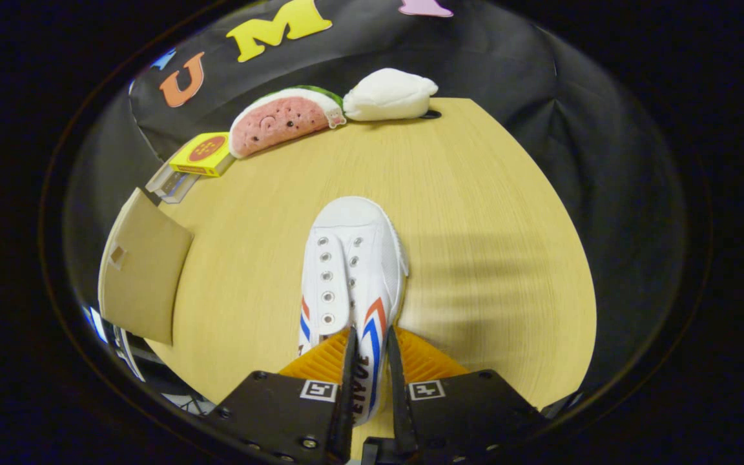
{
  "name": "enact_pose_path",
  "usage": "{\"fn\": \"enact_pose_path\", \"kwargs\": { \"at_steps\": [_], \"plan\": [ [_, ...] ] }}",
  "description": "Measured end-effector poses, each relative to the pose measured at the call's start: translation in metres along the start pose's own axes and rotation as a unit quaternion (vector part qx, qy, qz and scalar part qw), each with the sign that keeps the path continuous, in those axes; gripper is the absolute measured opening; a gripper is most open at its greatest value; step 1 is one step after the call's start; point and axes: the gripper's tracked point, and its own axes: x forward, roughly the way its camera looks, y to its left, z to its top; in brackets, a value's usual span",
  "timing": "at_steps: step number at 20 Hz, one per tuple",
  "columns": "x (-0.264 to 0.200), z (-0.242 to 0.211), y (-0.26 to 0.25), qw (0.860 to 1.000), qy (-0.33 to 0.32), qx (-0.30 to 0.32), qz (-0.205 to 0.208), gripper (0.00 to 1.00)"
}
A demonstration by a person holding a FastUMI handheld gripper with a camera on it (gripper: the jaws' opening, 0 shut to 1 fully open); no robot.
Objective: Open the storage box then place both shoes into the box .Put the left shoe in first, then the right shoe, with the right side of both shoes facing outward in a uniform manner.
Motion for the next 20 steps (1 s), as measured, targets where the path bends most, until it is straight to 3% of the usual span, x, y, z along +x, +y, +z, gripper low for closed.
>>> {"fn": "enact_pose_path", "kwargs": {
  "at_steps": [2, 4, 7, 12, 20],
  "plan": [
    [-0.005, -0.001, -0.002, 1.0, -0.001, 0.027, 0.008, 0.1],
    [-0.006, 0.001, 0.002, 0.999, -0.001, 0.048, 0.016, 0.0],
    [-0.018, 0.001, 0.008, 0.999, -0.01, 0.044, 0.004, 0.0],
    [-0.06, 0.001, 0.046, 0.997, -0.018, 0.074, 0.019, 0.0],
    [-0.139, 0.034, 0.191, 0.993, -0.072, 0.085, 0.048, 0.0]
  ]
}}
